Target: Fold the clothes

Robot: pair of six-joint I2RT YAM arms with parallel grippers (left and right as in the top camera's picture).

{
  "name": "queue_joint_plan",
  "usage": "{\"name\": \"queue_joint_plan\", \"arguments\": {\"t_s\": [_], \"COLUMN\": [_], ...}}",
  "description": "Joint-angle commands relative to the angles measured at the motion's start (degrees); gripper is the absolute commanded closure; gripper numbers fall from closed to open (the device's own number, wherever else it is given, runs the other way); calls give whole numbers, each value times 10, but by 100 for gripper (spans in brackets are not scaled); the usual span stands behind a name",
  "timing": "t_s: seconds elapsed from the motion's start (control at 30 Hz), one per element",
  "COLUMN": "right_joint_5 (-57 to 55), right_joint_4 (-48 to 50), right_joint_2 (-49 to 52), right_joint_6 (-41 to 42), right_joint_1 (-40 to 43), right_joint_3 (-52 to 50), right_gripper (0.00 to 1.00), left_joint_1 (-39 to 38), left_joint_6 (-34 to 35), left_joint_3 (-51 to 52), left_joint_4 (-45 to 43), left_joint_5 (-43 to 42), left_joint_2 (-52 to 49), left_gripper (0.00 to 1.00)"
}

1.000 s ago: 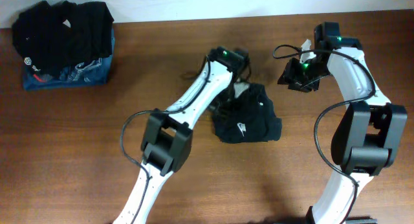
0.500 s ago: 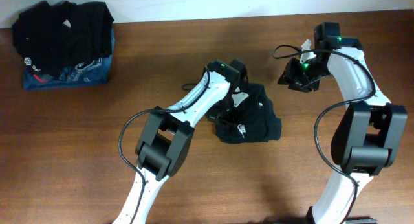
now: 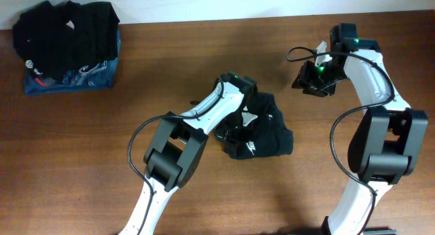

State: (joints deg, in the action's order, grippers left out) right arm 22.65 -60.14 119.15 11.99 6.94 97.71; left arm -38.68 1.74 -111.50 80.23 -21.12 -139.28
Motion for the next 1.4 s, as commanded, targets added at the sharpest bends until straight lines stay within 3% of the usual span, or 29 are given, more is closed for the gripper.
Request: {"name": "queue_joint_plan", "arguments": {"t_s": [0.0, 0.2, 0.27, 0.57, 1.07, 1.37], "right_joint_5": [9, 42, 97, 97, 97, 56], "right_joint_4": [0, -1, -1, 33, 47, 47], "right_joint_2": [-14, -14, -14, 38, 91, 131], "right_joint_6": [3, 2, -40, -54, -20, 10], "right_joint_1": [-2, -2, -7, -120, -143, -141], "right_joint_3": [7, 7, 7, 6, 6, 6], "right_gripper": [57, 57, 60, 75, 75, 75], "left_joint_1": [-4, -4, -1, 5, 6, 6], "left_joint_6": [5, 8, 40, 52, 91, 119], "left_joint_3": [19, 18, 18, 22, 127, 155], "left_joint_4": [10, -36, -42, -92, -227, -222], "left_joint_5": [78, 104, 140, 137, 78, 69], "left_joint_2": [2, 111, 132, 133, 132, 132], "left_gripper": [99, 99, 98, 98, 96, 96]}}
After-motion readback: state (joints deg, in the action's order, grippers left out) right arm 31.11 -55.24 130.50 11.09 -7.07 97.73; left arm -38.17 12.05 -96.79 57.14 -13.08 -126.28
